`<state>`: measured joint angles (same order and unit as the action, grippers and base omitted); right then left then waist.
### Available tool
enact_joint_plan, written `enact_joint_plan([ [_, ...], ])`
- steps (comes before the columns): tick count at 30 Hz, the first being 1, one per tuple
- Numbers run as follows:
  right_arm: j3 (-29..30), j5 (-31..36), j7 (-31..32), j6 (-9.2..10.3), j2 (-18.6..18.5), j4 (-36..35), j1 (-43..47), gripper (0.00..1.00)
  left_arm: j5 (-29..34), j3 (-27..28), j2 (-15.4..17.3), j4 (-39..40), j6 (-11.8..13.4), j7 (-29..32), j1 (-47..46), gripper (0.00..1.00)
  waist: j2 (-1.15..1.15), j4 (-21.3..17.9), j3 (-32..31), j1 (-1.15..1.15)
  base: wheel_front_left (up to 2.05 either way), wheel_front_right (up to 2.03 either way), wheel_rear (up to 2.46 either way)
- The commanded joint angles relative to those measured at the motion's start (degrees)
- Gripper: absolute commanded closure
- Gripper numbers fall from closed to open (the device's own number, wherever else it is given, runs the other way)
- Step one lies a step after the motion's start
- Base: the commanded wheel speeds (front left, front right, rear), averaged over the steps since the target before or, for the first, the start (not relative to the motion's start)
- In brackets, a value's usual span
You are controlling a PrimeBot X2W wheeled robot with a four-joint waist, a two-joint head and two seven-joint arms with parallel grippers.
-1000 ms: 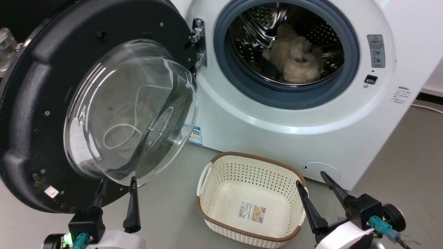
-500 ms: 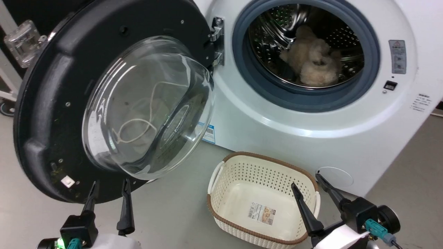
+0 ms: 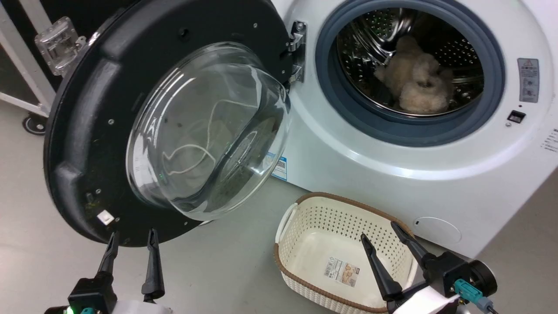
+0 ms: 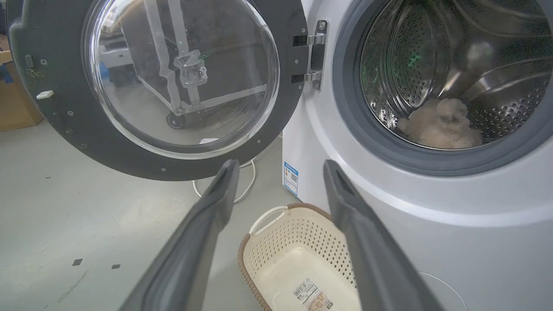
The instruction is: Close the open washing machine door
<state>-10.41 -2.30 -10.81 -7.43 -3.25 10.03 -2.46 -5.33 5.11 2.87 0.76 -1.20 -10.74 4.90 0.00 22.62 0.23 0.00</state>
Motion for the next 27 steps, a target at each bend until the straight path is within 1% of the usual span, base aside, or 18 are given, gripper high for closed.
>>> enact_joint_plan([
  [1,-0.37,-0.57,-0.66,-0.04,-0.04,0.40,-0.84,0.00,-0.51,0.39,0.00,0.00,-0.25,-0.72,0.86,0.00,0.00,0.48,-0.04,0.00,0.00,0.00,0.00],
  [2,-0.52,-0.64,-1.02,-0.04,-0.01,0.65,-0.70,0.00,-0.71,0.67,0.00,-0.19,-0.42,-1.08,0.90,0.00,0.00,1.15,-0.11,0.00,0.00,0.00,0.00],
  [3,-0.53,-0.66,-1.14,-0.04,0.01,0.72,-0.61,0.00,-0.90,0.79,0.00,-0.33,-0.57,-1.20,0.89,0.19,0.00,1.37,-0.14,0.00,0.00,0.00,0.00],
  [4,-0.52,-0.68,-1.26,-0.05,0.02,0.77,-0.49,0.00,-1.25,0.91,0.00,-0.49,-0.83,-1.32,0.87,0.92,0.00,1.58,-0.19,0.00,0.00,0.00,0.00],
  [5,-0.47,-0.70,-1.38,-0.05,0.04,0.81,-0.34,0.00,-1.76,1.11,0.00,-0.51,-1.11,-1.44,0.76,1.00,0.00,1.79,-0.24,0.00,0.00,0.00,0.00],
  [9,0.06,-0.67,-1.86,-0.05,0.12,0.71,0.64,0.00,-3.37,2.84,0.00,0.80,-1.79,-1.92,-0.15,1.00,0.00,2.65,-0.44,0.00,0.00,0.00,0.00],
  [12,0.79,-0.43,-2.22,-0.05,0.18,0.42,1.72,0.00,-4.95,5.51,0.02,2.47,-2.72,-2.28,-1.78,1.00,0.00,3.24,-0.59,0.00,0.00,0.00,0.00],
  [14,1.41,-0.18,-2.46,-0.05,0.22,0.06,2.47,0.00,-7.45,7.99,0.12,3.33,-3.49,-2.52,-3.73,1.00,0.00,3.59,-0.45,0.00,0.00,0.00,0.00],
  [16,1.99,0.14,-2.70,-0.05,0.25,-0.31,3.17,0.00,-10.50,10.28,1.17,3.12,-4.30,-2.76,-6.25,1.00,0.00,3.88,-0.20,0.00,0.00,0.00,0.00],
  [19,1.69,0.73,-3.06,-0.05,0.29,-0.63,3.25,0.00,-18.31,14.49,3.88,0.20,-5.13,-2.68,-10.98,1.00,0.00,3.00,1.01,0.00,0.00,0.00,0.00],
  [21,1.35,1.00,-3.29,-0.05,0.31,-0.58,2.89,0.00,-24.46,17.59,6.16,-2.41,-5.42,-0.56,-14.62,1.00,0.00,2.31,1.79,0.00,0.00,0.00,0.00],
  [23,1.23,1.18,-3.53,-0.05,0.32,-0.53,2.47,0.00,-30.76,20.62,8.62,-5.61,-5.61,2.87,-18.49,1.00,0.00,1.74,2.52,0.00,0.00,0.00,0.00],
  [25,1.17,1.34,-3.77,-0.05,0.33,-0.44,2.14,0.00,-35.88,22.70,11.52,-9.56,-5.74,7.66,-21.91,1.00,0.00,1.26,3.20,0.00,0.00,0.00,0.00],
  [27,0.96,1.45,-4.01,-0.06,0.34,-0.27,1.86,0.00,-41.47,24.31,13.52,-14.00,-5.56,13.19,-25.33,1.00,0.00,0.89,3.75,0.00,0.00,0.00,0.00],
])
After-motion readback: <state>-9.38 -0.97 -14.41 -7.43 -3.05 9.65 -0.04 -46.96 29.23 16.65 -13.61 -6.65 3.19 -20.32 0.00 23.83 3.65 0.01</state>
